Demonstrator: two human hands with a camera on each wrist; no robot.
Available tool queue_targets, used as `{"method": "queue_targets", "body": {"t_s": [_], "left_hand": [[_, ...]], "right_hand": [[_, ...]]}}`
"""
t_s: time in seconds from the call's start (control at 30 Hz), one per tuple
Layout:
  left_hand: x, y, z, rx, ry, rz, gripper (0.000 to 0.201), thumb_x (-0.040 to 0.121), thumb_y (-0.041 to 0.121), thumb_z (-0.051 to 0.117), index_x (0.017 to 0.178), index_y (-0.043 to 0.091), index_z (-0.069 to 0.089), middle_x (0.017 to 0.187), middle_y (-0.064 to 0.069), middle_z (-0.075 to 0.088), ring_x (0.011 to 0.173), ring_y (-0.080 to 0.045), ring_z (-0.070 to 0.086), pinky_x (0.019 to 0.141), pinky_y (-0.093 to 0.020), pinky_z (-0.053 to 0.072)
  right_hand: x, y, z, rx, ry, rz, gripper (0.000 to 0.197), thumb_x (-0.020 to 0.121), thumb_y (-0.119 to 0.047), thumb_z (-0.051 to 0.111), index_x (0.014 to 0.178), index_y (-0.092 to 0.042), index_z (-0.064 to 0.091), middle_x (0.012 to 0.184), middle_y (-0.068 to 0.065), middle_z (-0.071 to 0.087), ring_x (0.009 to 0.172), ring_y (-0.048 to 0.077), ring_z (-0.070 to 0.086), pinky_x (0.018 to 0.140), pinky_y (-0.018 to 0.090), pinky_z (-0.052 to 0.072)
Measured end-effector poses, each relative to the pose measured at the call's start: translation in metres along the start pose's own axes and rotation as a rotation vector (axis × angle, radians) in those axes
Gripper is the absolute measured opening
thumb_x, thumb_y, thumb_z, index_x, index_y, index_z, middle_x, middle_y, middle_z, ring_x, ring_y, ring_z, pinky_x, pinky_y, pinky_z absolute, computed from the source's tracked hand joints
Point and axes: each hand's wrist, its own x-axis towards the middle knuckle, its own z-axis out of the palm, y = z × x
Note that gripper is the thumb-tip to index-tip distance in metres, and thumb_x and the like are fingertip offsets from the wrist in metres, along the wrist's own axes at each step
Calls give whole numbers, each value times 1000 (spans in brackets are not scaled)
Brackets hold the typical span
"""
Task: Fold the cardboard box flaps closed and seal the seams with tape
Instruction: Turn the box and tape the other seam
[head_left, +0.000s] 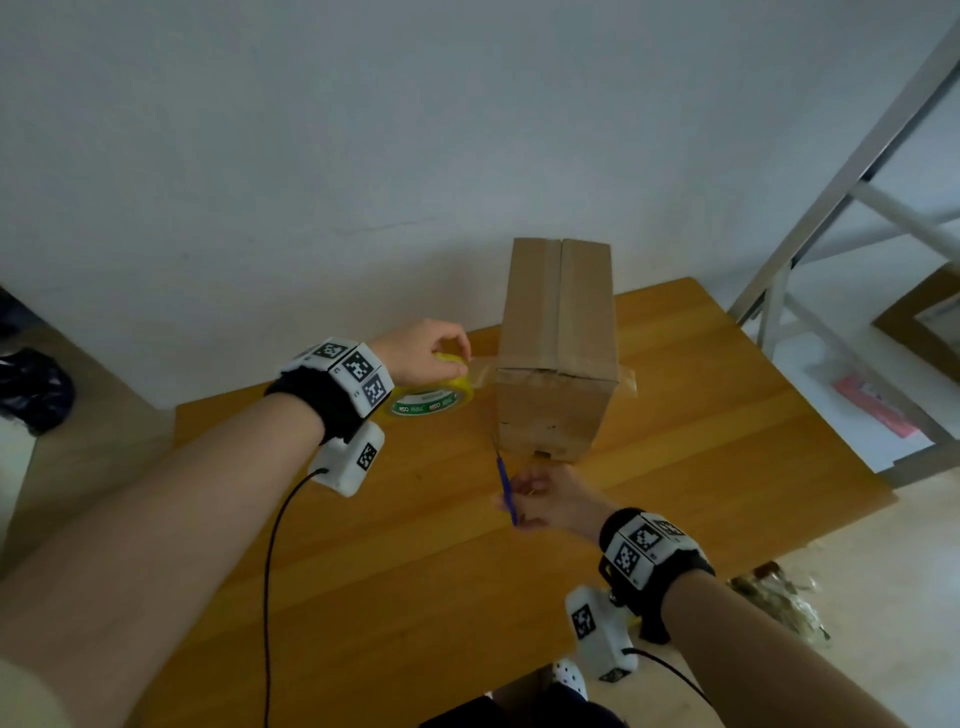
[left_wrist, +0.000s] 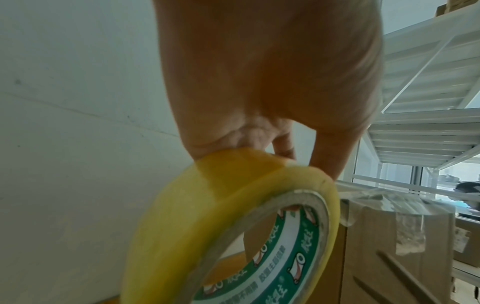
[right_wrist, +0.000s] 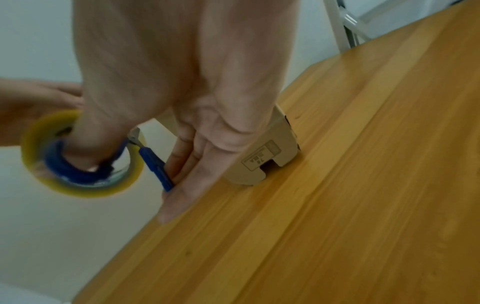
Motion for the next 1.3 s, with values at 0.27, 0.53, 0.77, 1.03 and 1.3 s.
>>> {"method": "queue_targets", "body": {"t_s": [0.27, 0.53, 0.77, 1.03, 1.3], "left_hand": [[7, -7, 2, 35, -18, -20, 24, 88, 28, 59, 108, 16, 60, 132, -4, 52, 125, -24, 45, 104, -42, 37], [7, -9, 4, 28, 0, -23, 24, 88, 30, 59, 108, 16, 61, 128, -3, 54, 121, -25, 48, 99, -37, 38], [8, -9, 7, -2, 10, -40, 27, 88, 30, 60, 111, 15, 61, 130, -4, 53, 123, -26, 45, 92, -32, 34], [14, -16, 7, -3, 56, -41, 26, 87, 31, 62, 107, 15, 61, 128, -4, 55, 123, -24, 47, 101, -37, 39], [19, -15, 8, 9, 113, -47, 21, 86, 30, 62, 102, 16, 62, 127, -5, 56, 120, -25, 50, 97, -37, 41]], "right_hand": [[2, -4, 14, 170, -14, -46, 26, 84, -31, 69, 97, -9, 63, 94, 7, 64, 85, 17, 63, 81, 33, 58], [12, -17, 22, 188, 62, -77, 30, 82, -34, 71, 92, -6, 63, 87, 8, 62, 74, 16, 61, 79, 36, 59], [19, -25, 25, 188, 96, -99, 29, 85, -32, 68, 89, -5, 61, 81, 7, 60, 69, 15, 58, 72, 34, 59], [17, -28, 29, 212, 155, -136, 26, 90, -27, 63, 92, -1, 61, 77, 4, 57, 58, 7, 54, 68, 34, 60], [14, -32, 30, 236, 183, -171, 16, 97, -14, 54, 83, -7, 56, 67, -6, 57, 52, 7, 48, 68, 35, 60]]}}
